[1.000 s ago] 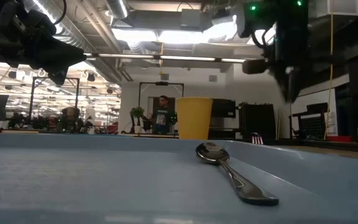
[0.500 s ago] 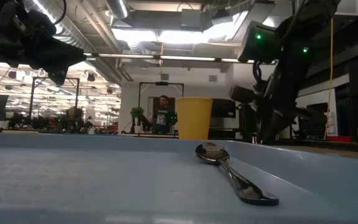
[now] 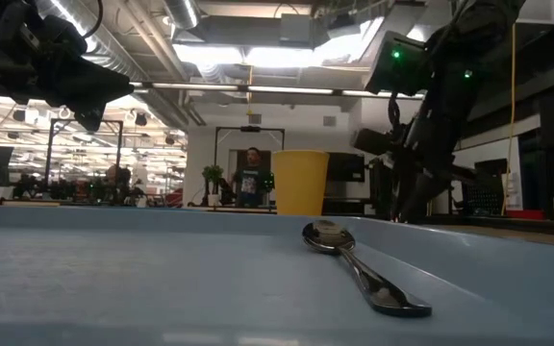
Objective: Pick and place plate/cup/fork/spoon on tray
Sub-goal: Put the orange fork on the blue tray
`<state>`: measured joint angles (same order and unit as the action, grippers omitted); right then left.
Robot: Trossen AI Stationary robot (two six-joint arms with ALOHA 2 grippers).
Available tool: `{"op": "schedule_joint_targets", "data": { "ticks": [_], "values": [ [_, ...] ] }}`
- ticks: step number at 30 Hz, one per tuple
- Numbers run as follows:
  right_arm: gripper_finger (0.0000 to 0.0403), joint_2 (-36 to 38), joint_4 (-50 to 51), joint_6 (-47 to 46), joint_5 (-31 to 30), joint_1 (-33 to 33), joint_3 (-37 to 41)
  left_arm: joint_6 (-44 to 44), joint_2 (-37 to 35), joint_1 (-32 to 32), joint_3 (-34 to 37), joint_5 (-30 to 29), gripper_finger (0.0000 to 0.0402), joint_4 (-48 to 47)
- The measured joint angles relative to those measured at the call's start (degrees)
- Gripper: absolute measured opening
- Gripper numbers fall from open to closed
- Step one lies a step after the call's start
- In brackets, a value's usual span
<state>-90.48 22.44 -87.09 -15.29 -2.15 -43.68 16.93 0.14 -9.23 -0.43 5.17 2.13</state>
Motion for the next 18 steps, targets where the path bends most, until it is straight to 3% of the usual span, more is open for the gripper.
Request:
{"op": "schedule_joint_targets", "data": {
  "ticks": [18],
  "values": [
    [0.0052,-2.6,4.8,-0.1,0.4,0.0,-0.1,0.0,0.0,0.0,0.0,0.0,0.0059,0.0]
  ]
}}
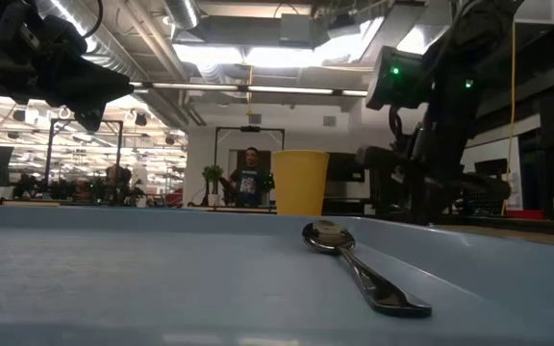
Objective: Pick and place plate/cup/fork/spoon on tray
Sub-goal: Put the orange fork on the blue tray
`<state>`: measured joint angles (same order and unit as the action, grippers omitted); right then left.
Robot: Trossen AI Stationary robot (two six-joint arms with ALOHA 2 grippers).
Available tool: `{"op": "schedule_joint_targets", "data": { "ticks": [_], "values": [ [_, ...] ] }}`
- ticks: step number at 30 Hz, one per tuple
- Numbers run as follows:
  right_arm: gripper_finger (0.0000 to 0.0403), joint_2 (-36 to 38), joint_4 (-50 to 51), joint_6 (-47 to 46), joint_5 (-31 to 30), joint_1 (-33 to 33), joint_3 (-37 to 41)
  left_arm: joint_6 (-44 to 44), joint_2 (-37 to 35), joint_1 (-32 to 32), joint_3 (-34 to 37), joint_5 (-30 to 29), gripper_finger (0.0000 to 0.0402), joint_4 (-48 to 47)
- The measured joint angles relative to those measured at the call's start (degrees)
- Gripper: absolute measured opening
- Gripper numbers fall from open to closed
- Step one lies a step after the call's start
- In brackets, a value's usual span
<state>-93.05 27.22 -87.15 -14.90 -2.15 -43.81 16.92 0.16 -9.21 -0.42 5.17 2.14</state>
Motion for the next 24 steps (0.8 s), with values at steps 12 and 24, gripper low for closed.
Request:
{"op": "schedule_joint_targets", "data": {
  "ticks": [12,24],
  "values": [
    [0.0052,1.5,11.7,4.0,-6.5,0.0,-7.4,0.0,0.0,0.0,0.0,0.0,0.0059,0.0],
    [0.0052,1.7,27.8,6.5,-7.9,0.0,-20.4,0.0,0.0,0.0,0.0,0.0,0.0059,0.0]
  ]
}}
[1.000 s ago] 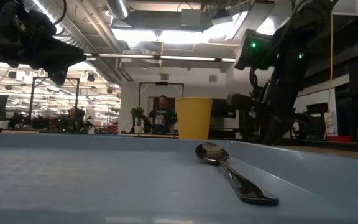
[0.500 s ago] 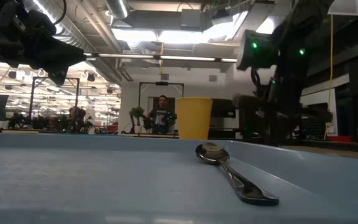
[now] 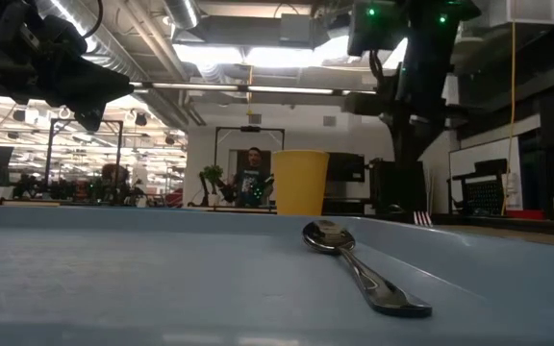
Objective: Pick and place plate/cup/fork/spoon on tray
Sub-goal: Put the orange fork on the blue tray
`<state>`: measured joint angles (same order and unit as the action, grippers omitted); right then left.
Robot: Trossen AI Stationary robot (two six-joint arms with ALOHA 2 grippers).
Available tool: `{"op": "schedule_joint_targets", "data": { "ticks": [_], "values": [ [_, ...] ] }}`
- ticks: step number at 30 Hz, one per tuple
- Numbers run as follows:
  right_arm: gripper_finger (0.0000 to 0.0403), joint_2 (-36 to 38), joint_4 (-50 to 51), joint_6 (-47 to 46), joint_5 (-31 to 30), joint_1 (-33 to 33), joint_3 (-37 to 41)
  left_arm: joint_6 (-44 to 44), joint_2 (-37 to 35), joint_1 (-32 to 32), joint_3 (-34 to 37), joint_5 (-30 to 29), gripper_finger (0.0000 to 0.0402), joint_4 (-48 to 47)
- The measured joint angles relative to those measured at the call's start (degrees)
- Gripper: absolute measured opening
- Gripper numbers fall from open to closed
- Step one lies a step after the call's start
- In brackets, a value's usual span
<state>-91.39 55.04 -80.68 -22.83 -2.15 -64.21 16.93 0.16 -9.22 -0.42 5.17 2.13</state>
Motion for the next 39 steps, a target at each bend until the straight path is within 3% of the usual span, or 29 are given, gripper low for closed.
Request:
{"op": "schedule_joint_targets", "data": {
  "ticks": [3,8,18,25,33,39],
  "values": [
    [0.0052,0.0,0.8,0.0,1.2,0.0,-0.1,0.0,0.0,0.0,0.0,0.0,0.0059,0.0],
    [0.0053,0.0,2.0,-0.3,8.1,0.1,1.6,0.0,0.0,0.0,0.0,0.0,0.0059,0.0],
    [0.0053,-0.1,-3.2,-11.0,15.8,2.0,11.8,0.0,0.0,0.0,0.0,0.0,0.0059,0.0],
    [0.0053,-0.1,-14.2,-11.4,15.1,3.2,13.6,0.0,0.0,0.0,0.0,0.0,0.0059,0.0],
    [0.0053,-0.1,-15.5,-10.1,14.8,4.5,13.4,0.0,0.0,0.0,0.0,0.0,0.0059,0.0],
    [0.0053,-0.1,-19.8,-8.8,9.3,6.4,13.3,0.0,0.0,0.0,0.0,0.0,0.0059,0.0]
  ]
}}
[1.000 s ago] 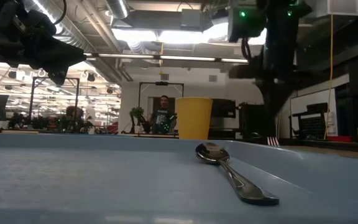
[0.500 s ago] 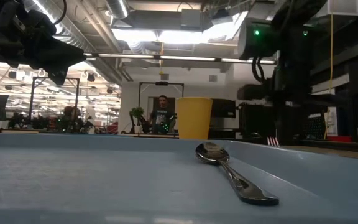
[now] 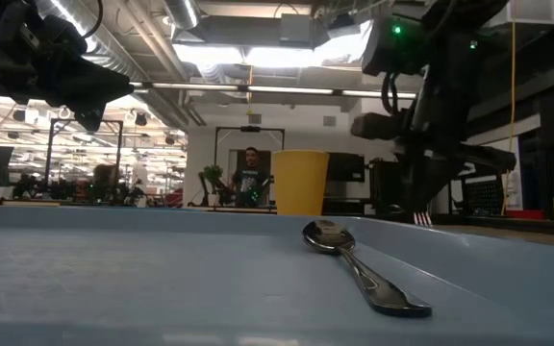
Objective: Pick and place plate/cup/fork/spoon on tray
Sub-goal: Put the orange fork on the blue tray
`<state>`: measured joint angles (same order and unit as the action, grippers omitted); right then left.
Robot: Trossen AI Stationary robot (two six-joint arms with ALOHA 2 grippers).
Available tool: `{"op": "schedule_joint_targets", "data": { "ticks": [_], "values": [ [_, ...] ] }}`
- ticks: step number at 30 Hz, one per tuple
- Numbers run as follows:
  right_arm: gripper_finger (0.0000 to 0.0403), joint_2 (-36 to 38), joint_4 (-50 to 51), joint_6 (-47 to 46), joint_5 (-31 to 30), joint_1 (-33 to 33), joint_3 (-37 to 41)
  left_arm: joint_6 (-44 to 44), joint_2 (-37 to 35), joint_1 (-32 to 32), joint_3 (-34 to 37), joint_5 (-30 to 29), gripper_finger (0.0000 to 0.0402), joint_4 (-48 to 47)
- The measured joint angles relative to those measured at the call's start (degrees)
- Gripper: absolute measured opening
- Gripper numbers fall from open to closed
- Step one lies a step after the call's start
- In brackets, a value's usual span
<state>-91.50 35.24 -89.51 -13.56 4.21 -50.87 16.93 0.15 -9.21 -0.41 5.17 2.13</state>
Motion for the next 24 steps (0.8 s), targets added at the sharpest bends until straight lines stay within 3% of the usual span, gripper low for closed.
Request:
{"op": "schedule_joint_targets", "data": {
  "ticks": [6,9,14,24],
  "values": [
    [0.0060,0.0,3.0,-7.6,-5.2,2.3,0.0,0.0,0.0,0.0,0.0,0.0,0.0059,0.0],
    [0.0088,0.0,5.6,-12.1,-6.8,3.1,0.0,0.0,0.0,0.0,0.0,0.0,0.0059,0.0],
    [0.0128,0.0,5.3,-11.9,-6.9,4.0,0.0,0.0,0.0,0.0,0.0,0.0,0.0059,0.0],
    [0.0126,-3.2,5.6,-15.6,-7.8,3.0,0.0,0.0,0.0,0.0,0.0,0.0,0.0059,0.0]
  ]
}}
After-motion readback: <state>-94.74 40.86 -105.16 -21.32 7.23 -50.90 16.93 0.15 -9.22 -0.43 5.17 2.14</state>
